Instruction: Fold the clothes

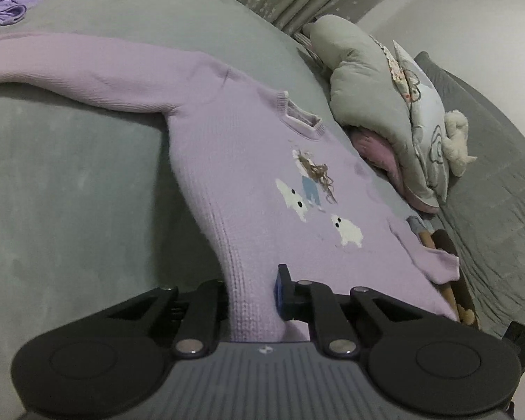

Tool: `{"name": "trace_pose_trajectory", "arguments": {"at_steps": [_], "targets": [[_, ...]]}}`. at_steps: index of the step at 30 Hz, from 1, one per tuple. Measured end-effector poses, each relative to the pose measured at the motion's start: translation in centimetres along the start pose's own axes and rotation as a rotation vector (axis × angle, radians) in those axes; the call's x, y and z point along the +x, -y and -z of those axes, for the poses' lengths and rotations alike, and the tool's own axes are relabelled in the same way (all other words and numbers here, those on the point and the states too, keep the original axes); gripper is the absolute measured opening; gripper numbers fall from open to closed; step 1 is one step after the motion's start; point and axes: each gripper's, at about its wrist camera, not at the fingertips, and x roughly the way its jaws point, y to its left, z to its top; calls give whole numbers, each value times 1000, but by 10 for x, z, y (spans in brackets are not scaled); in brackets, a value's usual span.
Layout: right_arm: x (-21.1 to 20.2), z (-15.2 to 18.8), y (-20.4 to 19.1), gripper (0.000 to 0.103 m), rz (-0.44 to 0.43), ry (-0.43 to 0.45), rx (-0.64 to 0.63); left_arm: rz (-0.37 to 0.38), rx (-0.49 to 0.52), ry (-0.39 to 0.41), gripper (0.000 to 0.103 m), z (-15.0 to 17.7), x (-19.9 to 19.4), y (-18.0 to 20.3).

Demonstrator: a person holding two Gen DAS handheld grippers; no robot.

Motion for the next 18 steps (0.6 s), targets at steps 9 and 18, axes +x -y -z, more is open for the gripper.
{"name": "trace_pose_trajectory", "arguments": {"at_steps": [9, 18], "targets": [[33, 14, 16, 21, 57, -275, -64, -143, -59, -45, 19, -10, 2, -27], [26, -14, 36, 58, 217, -127, -1, -218, -325, 209, 36, -52, -38, -92]]}}
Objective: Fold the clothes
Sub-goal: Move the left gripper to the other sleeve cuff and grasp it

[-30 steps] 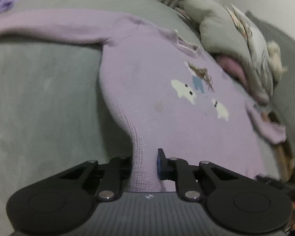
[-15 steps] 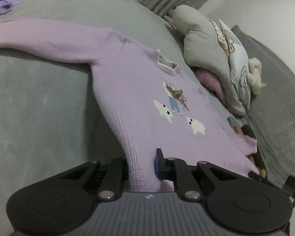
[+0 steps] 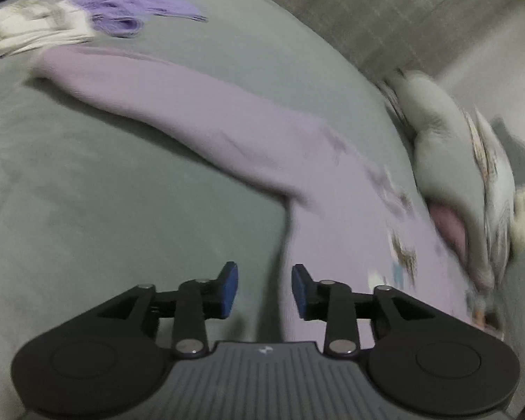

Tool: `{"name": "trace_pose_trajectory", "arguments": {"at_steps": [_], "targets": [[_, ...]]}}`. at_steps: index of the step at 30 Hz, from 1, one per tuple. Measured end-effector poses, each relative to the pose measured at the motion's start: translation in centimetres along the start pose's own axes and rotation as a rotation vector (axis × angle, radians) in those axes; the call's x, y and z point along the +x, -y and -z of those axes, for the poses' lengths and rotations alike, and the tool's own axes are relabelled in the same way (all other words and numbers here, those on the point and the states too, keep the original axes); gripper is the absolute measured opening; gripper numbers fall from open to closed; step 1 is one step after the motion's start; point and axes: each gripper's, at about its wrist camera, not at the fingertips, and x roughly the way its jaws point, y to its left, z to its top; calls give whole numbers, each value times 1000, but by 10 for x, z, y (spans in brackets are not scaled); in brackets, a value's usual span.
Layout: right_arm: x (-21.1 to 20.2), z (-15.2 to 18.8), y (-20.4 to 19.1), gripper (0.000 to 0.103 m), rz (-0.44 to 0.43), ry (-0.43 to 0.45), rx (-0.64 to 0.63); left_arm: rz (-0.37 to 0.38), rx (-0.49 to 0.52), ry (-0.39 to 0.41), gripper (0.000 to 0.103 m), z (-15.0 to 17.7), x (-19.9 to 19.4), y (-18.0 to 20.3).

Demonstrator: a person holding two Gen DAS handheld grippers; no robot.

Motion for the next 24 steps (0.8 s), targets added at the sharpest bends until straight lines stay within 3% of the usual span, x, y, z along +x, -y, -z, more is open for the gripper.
{"name": "trace_pose_trajectory", "arguments": {"at_steps": [4, 8, 9, 10, 13, 19, 24], "targets": [[15, -9, -6, 65, 72, 6, 7, -44, -111, 78, 49, -28, 0, -22], [19, -17, -17, 89, 110, 69, 13, -51, -162, 194, 67, -68, -14, -44], [20, -19, -19, 90, 120, 88, 21, -65, -179, 233, 76, -75, -17, -50], [21, -22, -20, 90, 133, 108, 32, -80, -197, 272, 79, -83, -21, -56], [25, -30, -24, 92, 164, 142, 54, -169, -225, 372, 81, -104, -22, -79], [37, -39, -41, 93, 154, 153, 25, -293, -69, 332, 81, -125, 7, -96], [42, -45, -56, 94, 135, 165, 2, -350, 124, 293, 81, -135, 40, -94]]}}
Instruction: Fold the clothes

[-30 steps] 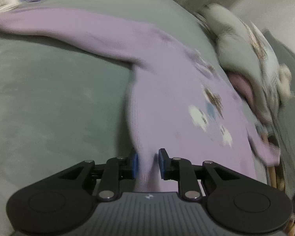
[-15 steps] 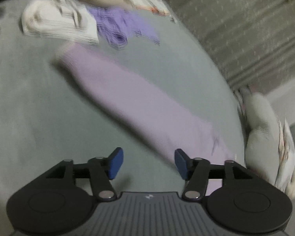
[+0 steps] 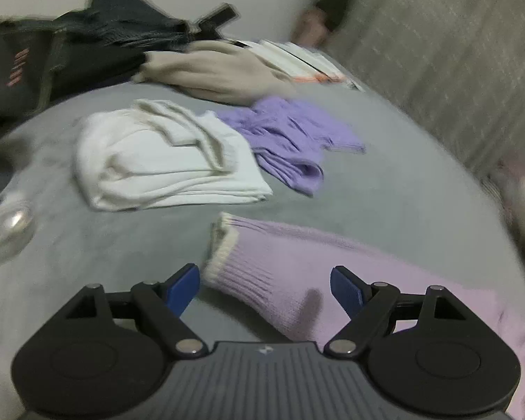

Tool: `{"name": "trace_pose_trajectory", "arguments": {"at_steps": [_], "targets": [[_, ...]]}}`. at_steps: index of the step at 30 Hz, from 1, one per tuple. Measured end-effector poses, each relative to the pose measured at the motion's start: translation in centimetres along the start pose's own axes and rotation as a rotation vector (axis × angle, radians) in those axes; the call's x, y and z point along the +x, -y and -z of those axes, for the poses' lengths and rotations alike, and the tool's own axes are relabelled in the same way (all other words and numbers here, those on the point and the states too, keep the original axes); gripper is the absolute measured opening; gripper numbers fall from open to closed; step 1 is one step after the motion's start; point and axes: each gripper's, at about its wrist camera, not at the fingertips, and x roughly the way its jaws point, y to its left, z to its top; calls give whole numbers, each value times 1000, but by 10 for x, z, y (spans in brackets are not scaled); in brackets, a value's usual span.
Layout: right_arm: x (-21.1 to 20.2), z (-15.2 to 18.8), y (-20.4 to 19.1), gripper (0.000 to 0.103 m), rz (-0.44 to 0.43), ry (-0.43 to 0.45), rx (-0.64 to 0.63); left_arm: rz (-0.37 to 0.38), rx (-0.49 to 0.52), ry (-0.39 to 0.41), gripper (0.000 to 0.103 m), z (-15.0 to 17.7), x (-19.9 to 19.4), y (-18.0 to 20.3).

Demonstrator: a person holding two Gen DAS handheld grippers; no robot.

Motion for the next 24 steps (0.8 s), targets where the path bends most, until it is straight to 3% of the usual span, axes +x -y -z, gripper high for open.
{"name": "trace_pose_trajectory", "arguments": {"at_steps": [2, 4, 5, 6, 10, 16, 20, 24], "targets": [[2, -2, -5, 94, -5, 1, 1, -6, 34, -13, 81, -1, 8, 4], [6, -3, -9, 94, -6, -3, -1, -12, 65, -27, 52, -3, 14, 8], [8, -4, -10, 94, -7, -5, -3, 6, 48, -36, 29, -4, 17, 8], [9, -4, -12, 94, -8, -6, -5, 23, 26, -43, 15, -4, 16, 8], [16, -5, -17, 94, -5, -11, -11, 87, -45, -8, 14, -10, 0, 11], [14, -7, -19, 94, -3, 9, -5, 218, -150, 178, 13, -34, -37, 9], [12, -6, -18, 94, 3, 17, -1, 203, -118, 214, 13, -34, -39, 19], [11, -6, -17, 94, 8, 23, 1, 176, -157, 182, 13, -34, -22, 11]]}}
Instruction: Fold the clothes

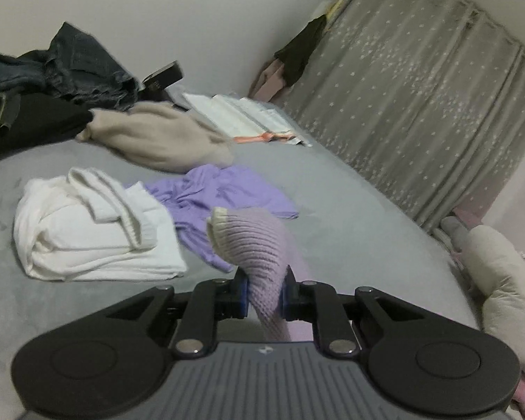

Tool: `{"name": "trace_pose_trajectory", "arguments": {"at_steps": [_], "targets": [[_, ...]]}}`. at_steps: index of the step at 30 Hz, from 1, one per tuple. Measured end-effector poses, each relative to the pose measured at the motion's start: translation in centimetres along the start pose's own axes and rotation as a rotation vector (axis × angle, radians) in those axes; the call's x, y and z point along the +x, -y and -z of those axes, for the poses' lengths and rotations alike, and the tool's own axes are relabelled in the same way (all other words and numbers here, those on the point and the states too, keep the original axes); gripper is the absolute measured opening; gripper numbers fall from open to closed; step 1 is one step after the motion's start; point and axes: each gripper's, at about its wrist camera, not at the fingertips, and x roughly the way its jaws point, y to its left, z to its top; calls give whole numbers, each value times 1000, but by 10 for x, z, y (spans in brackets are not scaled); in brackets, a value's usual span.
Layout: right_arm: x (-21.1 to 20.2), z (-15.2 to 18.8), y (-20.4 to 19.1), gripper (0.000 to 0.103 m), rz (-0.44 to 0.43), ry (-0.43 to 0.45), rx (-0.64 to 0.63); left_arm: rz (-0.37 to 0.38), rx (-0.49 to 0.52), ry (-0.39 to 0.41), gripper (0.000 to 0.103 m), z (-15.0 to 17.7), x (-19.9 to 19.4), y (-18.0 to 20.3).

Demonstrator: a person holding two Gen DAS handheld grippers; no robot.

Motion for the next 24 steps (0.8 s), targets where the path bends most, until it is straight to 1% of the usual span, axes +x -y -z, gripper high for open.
{"name": "trace_pose_trajectory", "arguments": {"at_steps": [2, 7, 11, 16, 18, 20, 21, 23, 24], "targets": [[0, 0, 0, 94, 2, -1, 1, -6, -40, -17, 13, 0, 8, -9], [1, 0, 2, 94, 11, -6, 7, -30, -106, -65, 14, 3, 13, -21], [2, 0, 4, 96, 23, -7, 9, -43, -186, -96, 19, 5, 17, -36], [1, -4, 12, 100, 57, 6, 24, -108, -222, -81, 36, 4, 11, -49], [-2, -7, 19, 102, 75, 20, 42, -130, -246, -43, 53, 2, 3, -54], [-6, -10, 28, 103, 92, 37, 67, -133, -270, -21, 58, 0, -1, -60], [-9, -13, 35, 103, 101, 46, 88, -133, -272, -20, 59, -1, 0, -61], [-16, -17, 49, 103, 118, 67, 141, -138, -263, -17, 60, -2, -2, -60], [-20, -19, 58, 103, 127, 81, 174, -135, -244, -28, 61, -1, -2, -54]]}}
